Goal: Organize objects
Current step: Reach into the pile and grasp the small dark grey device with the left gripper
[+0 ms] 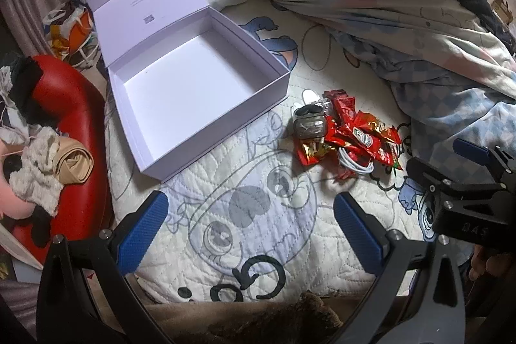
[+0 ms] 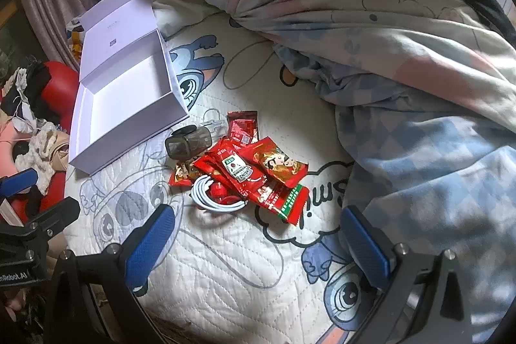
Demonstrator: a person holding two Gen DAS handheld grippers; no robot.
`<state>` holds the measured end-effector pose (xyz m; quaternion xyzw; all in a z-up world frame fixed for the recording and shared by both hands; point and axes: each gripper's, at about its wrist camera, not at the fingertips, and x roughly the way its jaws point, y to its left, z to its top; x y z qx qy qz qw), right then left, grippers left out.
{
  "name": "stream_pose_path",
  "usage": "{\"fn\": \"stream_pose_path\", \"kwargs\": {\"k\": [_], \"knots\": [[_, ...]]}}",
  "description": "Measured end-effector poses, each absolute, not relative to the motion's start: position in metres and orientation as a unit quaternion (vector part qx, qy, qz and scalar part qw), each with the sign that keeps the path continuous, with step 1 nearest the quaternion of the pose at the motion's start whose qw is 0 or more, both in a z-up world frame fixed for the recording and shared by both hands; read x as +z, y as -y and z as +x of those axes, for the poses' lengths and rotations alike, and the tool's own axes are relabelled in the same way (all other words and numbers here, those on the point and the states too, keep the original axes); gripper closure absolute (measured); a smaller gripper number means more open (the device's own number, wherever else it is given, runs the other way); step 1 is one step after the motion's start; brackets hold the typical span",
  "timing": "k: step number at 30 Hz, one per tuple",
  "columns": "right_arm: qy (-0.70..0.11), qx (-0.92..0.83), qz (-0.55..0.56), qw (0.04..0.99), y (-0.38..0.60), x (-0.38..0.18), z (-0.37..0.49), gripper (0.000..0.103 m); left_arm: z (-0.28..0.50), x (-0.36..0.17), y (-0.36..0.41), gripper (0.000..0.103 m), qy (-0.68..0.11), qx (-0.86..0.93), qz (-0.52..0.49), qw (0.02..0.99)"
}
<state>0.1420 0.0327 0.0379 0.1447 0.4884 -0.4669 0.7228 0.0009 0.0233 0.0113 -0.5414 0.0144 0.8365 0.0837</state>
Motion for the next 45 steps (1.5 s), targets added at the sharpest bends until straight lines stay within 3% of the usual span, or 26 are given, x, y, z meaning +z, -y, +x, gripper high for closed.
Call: {"fn": "stream_pose_path", "kwargs": {"k": [38, 45], "knots": [[-0.505, -0.517, 0.224, 0.653, 0.042, -0.004, 0.14, 0.0, -0.068, -0.033, -0.06, 0.0, -0.022, 0.799, -0.575, 0.174], [-0.511, -0.511, 0.241, 0.648, 0.052, -0.014, 0.137, 0.014, -0.081, -0.04, -0.068, 0.004, -0.021, 0.796, -0.576, 0.185]]}}
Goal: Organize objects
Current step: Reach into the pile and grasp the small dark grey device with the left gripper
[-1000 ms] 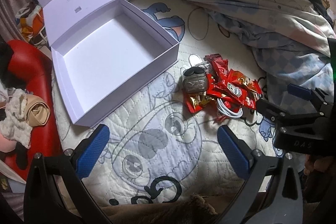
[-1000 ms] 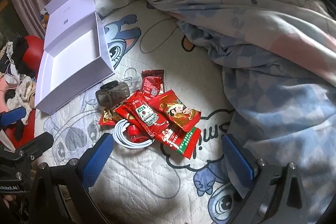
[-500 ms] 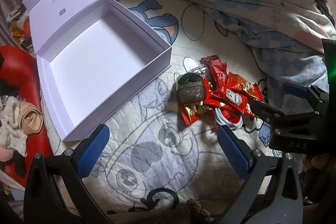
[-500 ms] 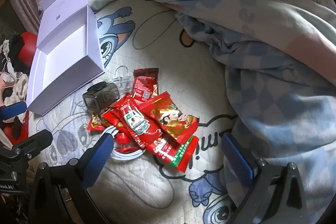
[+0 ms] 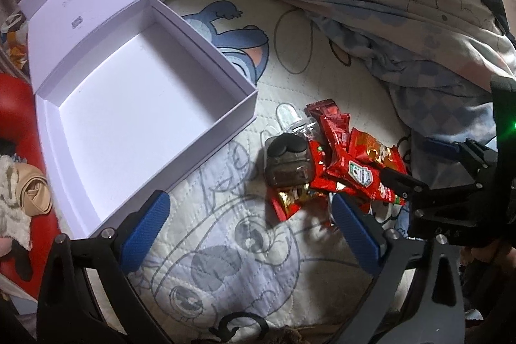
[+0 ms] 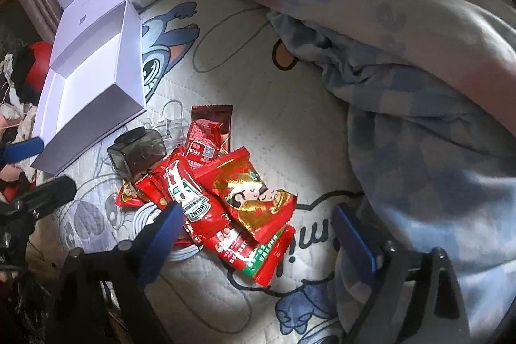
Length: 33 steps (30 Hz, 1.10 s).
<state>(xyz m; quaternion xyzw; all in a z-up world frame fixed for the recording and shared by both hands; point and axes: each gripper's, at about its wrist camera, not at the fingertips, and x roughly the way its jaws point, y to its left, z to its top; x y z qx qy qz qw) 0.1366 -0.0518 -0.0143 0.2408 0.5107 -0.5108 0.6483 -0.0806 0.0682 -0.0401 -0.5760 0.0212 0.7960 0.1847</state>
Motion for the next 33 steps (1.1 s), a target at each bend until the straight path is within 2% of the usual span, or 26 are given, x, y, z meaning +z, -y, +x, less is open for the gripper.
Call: {"fn": "stream_pose_path", "kwargs": {"k": [2, 7, 15, 20, 24, 29, 31, 33], "knots": [[-0.511, -0.506, 0.251, 0.648, 0.055, -0.018, 0.133, 0.018, -0.084, -0.043, -0.071, 0.005, -0.017, 0.793, -0.578, 0.192], [-0.518, -0.492, 0.271, 0.645, 0.061, -0.025, 0.131, 0.035, -0.092, -0.052, -0.077, 0.01, -0.011, 0.781, -0.585, 0.218], [-0.518, -0.49, 0.282, 0.642, 0.074, -0.031, 0.128, 0.036, -0.102, -0.065, -0.083, 0.015, 0.006, 0.77, -0.594, 0.234], [-0.515, -0.484, 0.296, 0.643, 0.08, -0.036, 0.127, 0.04, -0.106, -0.074, -0.086, 0.02, 0.012, 0.759, -0.599, 0.256], [-0.52, -0.478, 0.3, 0.642, 0.084, -0.039, 0.127, 0.041, -0.108, -0.08, -0.087, 0.028, 0.023, 0.752, -0.604, 0.264], [-0.513, -0.471, 0.313, 0.646, 0.083, -0.042, 0.125, 0.056, -0.111, -0.083, -0.088, 0.044, 0.04, 0.751, -0.601, 0.271], [-0.512, -0.473, 0.31, 0.646, 0.081, -0.041, 0.127, 0.064, -0.111, -0.085, -0.089, 0.058, 0.046, 0.746, -0.603, 0.279], [-0.515, -0.478, 0.302, 0.644, 0.08, -0.041, 0.132, 0.066, -0.109, -0.085, -0.088, 0.059, 0.048, 0.744, -0.603, 0.285]]}}
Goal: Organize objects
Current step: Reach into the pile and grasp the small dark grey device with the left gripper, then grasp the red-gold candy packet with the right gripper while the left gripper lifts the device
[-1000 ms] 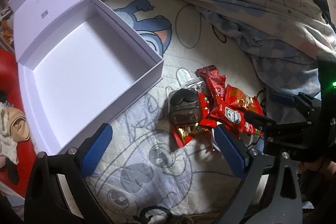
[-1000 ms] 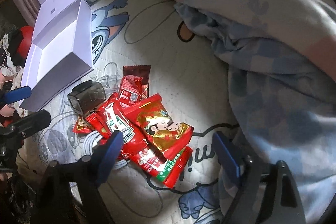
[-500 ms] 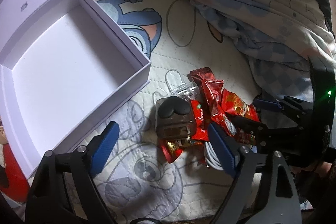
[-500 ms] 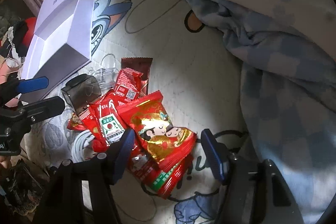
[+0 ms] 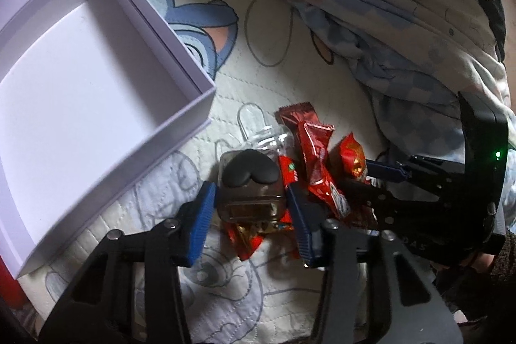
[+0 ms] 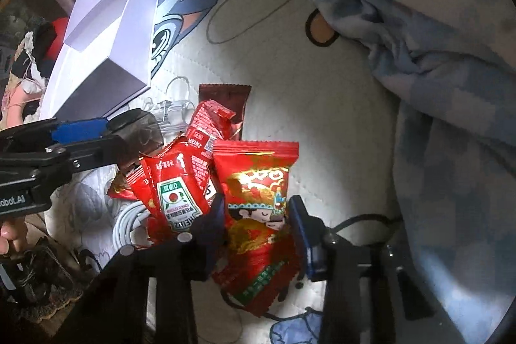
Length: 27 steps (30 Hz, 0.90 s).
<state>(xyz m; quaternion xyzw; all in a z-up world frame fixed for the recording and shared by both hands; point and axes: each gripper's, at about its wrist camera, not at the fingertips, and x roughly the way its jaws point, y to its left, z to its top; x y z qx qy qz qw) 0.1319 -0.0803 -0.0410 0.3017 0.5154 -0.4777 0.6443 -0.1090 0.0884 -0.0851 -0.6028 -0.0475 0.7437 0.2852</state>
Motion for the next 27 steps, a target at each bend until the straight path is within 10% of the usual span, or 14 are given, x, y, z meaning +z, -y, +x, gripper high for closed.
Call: {"fn": "stream_pose_path", "kwargs": {"k": [27], "knots": [[-0.491, -0.488, 0.27, 0.669, 0.048, 0.018, 0.158, 0.073, -0.071, -0.027, -0.06, 0.06, 0.031, 0.78, -0.561, 0.275]]}}
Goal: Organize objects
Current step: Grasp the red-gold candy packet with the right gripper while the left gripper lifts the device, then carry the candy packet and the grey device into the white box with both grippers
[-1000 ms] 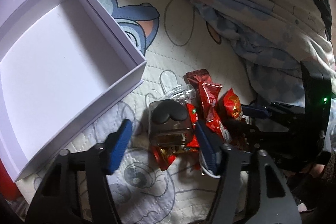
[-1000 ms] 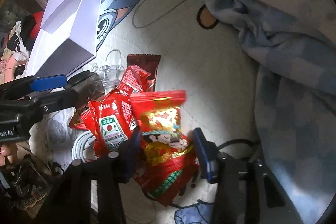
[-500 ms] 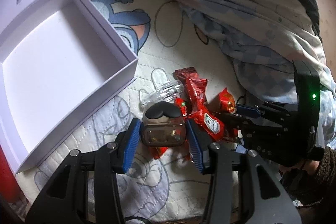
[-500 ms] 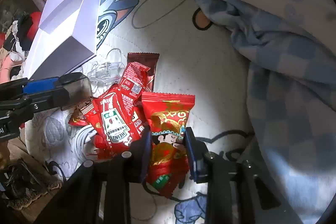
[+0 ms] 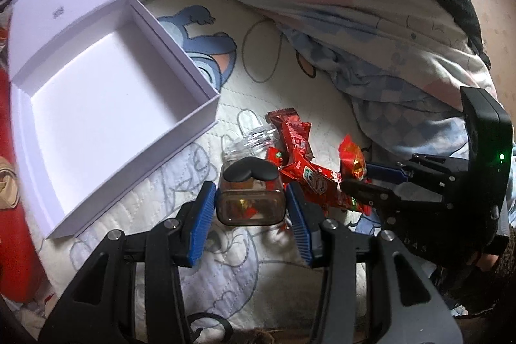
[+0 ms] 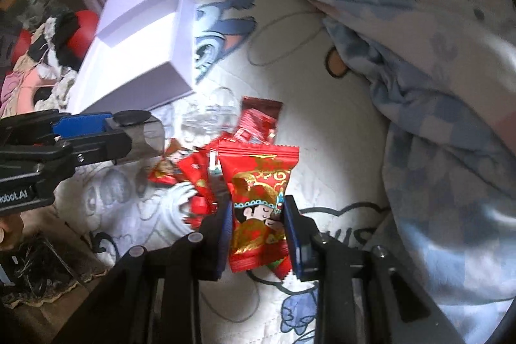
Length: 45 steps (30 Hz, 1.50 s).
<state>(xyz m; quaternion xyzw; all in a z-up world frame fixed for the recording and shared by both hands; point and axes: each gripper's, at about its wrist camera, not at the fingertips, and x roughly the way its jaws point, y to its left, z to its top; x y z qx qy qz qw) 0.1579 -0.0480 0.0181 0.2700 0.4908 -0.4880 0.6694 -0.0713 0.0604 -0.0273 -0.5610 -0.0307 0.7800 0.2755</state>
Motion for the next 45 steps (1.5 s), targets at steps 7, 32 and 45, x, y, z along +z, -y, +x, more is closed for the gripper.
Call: {"fn": "stream_pose_path", "kwargs": {"k": [7, 32, 45], "knots": [[-0.484, -0.464, 0.257, 0.696, 0.038, 0.028, 0.188, 0.073, -0.056, -0.011, -0.035, 0.06, 0.028, 0.793, -0.553, 0.254], [-0.495, -0.369, 0.202, 0.76, 0.045, 0.037, 0.3, 0.073, -0.05, 0.005, 0.051, 0.06, 0.078, 0.82, -0.543, 0.16], [-0.499, -0.369, 0.213, 0.755, 0.097, 0.032, 0.324, 0.073, -0.099, -0.013, 0.071, 0.06, 0.072, 0.813, -0.559, 0.146]]}}
